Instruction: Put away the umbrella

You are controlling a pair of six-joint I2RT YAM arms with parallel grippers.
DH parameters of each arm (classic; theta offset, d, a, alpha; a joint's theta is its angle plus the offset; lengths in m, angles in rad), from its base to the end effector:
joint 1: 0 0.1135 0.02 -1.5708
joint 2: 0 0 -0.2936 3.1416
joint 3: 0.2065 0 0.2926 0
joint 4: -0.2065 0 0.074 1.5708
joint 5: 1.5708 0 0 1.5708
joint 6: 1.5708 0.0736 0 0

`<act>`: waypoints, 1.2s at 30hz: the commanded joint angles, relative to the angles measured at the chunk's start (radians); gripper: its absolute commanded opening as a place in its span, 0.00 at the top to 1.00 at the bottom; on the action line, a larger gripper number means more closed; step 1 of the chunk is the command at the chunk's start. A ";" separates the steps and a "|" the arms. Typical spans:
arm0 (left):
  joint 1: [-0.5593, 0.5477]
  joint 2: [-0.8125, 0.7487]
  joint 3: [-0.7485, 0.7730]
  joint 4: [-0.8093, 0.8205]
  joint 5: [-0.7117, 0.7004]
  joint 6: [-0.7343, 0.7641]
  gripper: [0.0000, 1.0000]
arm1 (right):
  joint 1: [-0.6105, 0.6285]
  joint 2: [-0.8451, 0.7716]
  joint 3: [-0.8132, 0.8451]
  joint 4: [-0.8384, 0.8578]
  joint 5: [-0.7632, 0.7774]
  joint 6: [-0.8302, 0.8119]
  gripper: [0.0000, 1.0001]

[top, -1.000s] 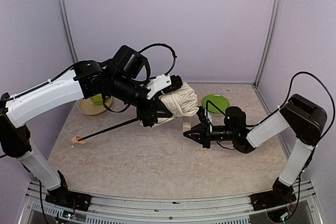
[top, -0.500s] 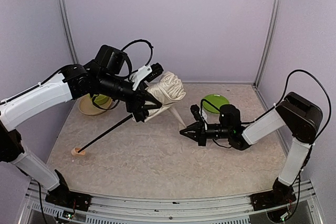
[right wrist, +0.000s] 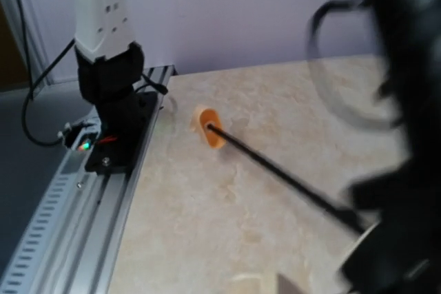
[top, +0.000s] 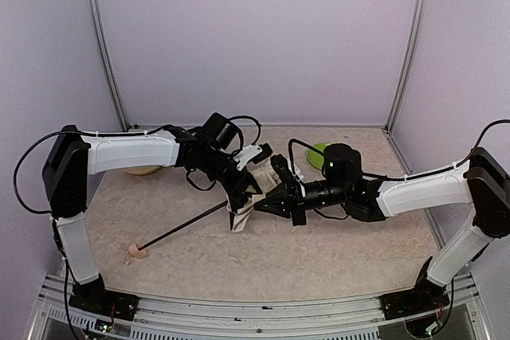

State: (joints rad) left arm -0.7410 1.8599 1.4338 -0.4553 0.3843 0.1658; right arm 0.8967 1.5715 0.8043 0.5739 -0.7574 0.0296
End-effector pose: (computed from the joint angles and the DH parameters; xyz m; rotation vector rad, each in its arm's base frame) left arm 0.3353 -0.3442 0.2214 1.2487 2.1652 -0.7191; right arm 0.2059 0.3387 0.2270 -1.3013 1.3966 1.3129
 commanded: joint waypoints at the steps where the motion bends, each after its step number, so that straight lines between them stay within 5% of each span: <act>1: -0.080 0.106 0.036 0.061 -0.120 0.095 1.00 | -0.027 -0.128 -0.068 0.246 -0.163 0.170 1.00; 6: -0.197 0.189 0.031 0.006 0.023 0.200 0.99 | -0.145 -0.194 -0.284 0.531 0.042 0.398 1.00; 15: -0.282 0.291 0.053 -0.022 0.146 0.292 0.96 | -0.221 -0.187 -0.425 0.584 0.357 0.564 1.00; 19: -0.248 0.273 0.001 0.076 0.220 0.208 0.96 | -0.276 -0.210 -0.576 0.753 0.455 0.706 1.00; 31: -0.305 0.327 0.068 -0.033 0.118 0.295 0.95 | -0.281 -0.133 -0.348 0.537 0.224 0.603 1.00; 36: -0.329 0.341 0.117 -0.060 0.100 0.354 0.94 | -0.309 0.026 -0.298 0.720 0.164 0.785 1.00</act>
State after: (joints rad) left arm -0.9588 2.1384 1.5356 -0.4377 0.4213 0.3477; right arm 0.6048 1.5146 0.3794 0.9623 -0.5709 0.6830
